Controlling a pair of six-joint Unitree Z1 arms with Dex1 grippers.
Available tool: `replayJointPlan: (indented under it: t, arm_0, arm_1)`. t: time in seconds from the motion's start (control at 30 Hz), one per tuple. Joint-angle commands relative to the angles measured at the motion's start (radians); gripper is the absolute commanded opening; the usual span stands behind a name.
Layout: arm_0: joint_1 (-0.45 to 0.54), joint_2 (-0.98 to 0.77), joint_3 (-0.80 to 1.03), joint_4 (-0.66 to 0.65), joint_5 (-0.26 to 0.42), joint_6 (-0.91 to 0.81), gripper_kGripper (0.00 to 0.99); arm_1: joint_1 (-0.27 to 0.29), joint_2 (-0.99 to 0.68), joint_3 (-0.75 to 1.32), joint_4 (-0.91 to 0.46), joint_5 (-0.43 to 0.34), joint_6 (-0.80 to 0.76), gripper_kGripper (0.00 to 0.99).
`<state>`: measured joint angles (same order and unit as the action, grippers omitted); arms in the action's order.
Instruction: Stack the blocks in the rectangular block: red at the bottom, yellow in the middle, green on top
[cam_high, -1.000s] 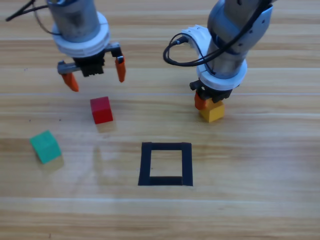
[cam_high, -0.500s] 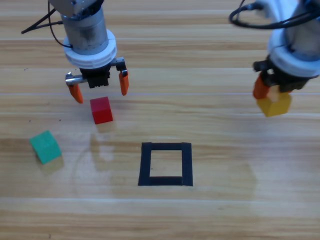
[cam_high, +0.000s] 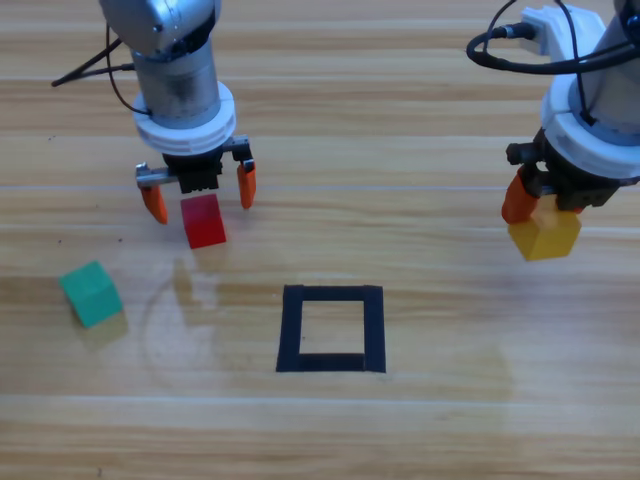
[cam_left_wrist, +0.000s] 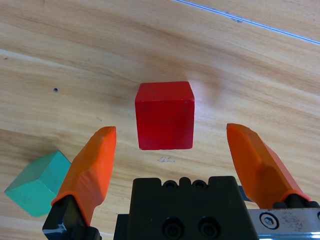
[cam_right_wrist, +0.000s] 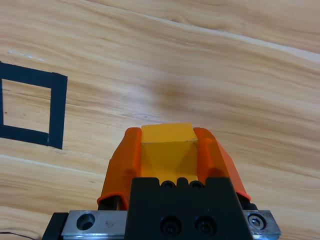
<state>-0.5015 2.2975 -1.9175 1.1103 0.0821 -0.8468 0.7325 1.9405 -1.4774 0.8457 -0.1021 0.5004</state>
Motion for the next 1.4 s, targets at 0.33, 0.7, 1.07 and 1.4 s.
replayJointPlan:
  t: [0.33, 0.7, 1.07, 1.4]
  arm_0:
    - [0.032, 0.062, 0.092, -0.101, -0.041, 0.023, 0.934]
    - [0.052, 0.059, 0.134, -0.144, -0.048, 0.051, 0.629]
    - [0.029, 0.000, 0.124, -0.132, -0.042, 0.086, 0.146]
    - [-0.123, -0.176, 0.126, -0.049, -0.048, 0.235, 0.064]
  arm_1:
    - [0.031, 0.066, 0.045, -0.079, 0.024, 0.056, 0.341]
    - [0.035, 0.068, 0.051, -0.085, 0.018, 0.059, 0.341]
    - [0.035, 0.069, 0.052, -0.086, 0.015, 0.059, 0.341]
    - [0.035, 0.069, 0.058, -0.086, 0.015, 0.059, 0.341]
